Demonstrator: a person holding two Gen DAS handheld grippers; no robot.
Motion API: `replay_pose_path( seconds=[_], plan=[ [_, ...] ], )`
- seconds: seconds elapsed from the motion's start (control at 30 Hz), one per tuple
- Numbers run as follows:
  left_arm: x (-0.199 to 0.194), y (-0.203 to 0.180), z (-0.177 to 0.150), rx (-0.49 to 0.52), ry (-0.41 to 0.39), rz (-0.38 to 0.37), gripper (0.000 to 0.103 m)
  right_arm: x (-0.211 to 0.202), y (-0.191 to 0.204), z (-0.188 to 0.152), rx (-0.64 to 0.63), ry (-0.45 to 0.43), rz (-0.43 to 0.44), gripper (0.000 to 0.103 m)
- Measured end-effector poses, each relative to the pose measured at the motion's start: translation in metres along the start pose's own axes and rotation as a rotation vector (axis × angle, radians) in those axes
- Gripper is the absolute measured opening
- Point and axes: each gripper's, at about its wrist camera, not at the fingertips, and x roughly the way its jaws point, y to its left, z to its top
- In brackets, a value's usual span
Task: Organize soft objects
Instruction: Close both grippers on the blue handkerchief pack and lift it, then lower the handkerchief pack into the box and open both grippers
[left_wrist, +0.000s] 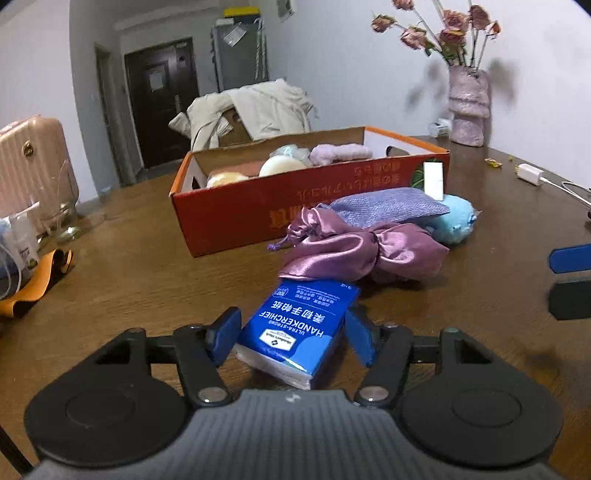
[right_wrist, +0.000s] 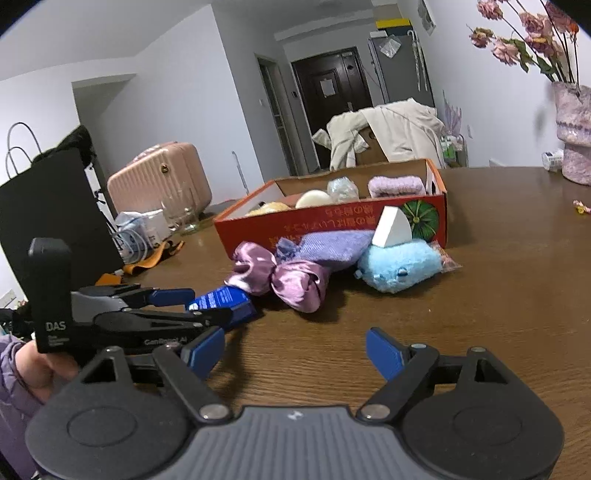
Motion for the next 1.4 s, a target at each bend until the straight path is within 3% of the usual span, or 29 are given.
replay_pose_path(
  seconds=[0.1, 0.2, 0.27, 0.37, 0.47, 0.6, 0.73, 0.8, 1.27, 1.4],
  plan=[
    [-0.022, -0.003, -0.008, -0.004, 0.005, -0.085, 0.06, 0.005, 0.002, 0.0, 0.008, 0.017, 0.024, 0.084],
    [-0.049, -0.008, -0.026, -0.015, -0.013, -0.219, 0.066, 0.004, 0.006, 0.003, 0.048, 0.019, 0.148, 0.084],
    [-0.063, -0.007, -0.036, -0.019, -0.025, -0.202, 0.076, 0.009, 0.014, 0.004, 0.043, 0.035, 0.197, 0.083],
    [-0.082, 0.011, -0.044, -0.107, -0.051, -0.127, 0.076, 0.023, 0.028, 0.001, 0.011, 0.076, 0.205, 0.08],
    [-0.092, 0.034, -0.047, -0.261, -0.05, -0.105, 0.065, 0.037, 0.036, -0.002, 0.022, 0.116, 0.223, 0.067],
    [-0.09, 0.048, -0.052, -0.423, -0.053, -0.227, 0.055, 0.053, 0.044, -0.008, 0.049, 0.148, 0.238, 0.057],
    [-0.07, 0.046, -0.057, -0.486, 0.022, -0.254, 0.035, 0.058, 0.044, -0.021, 0.096, 0.171, 0.233, 0.041],
    [-0.064, 0.047, -0.06, -0.527, 0.037, -0.285, 0.034, 0.054, 0.043, -0.024, 0.109, 0.172, 0.229, 0.037],
    [-0.061, 0.029, -0.048, -0.496, 0.037, -0.308, 0.034, 0.037, 0.033, -0.019, 0.1, 0.125, 0.172, 0.03],
    [-0.057, 0.026, -0.031, -0.477, 0.02, -0.318, 0.034, 0.032, 0.026, -0.012, 0.113, 0.092, 0.167, 0.029]
  ],
)
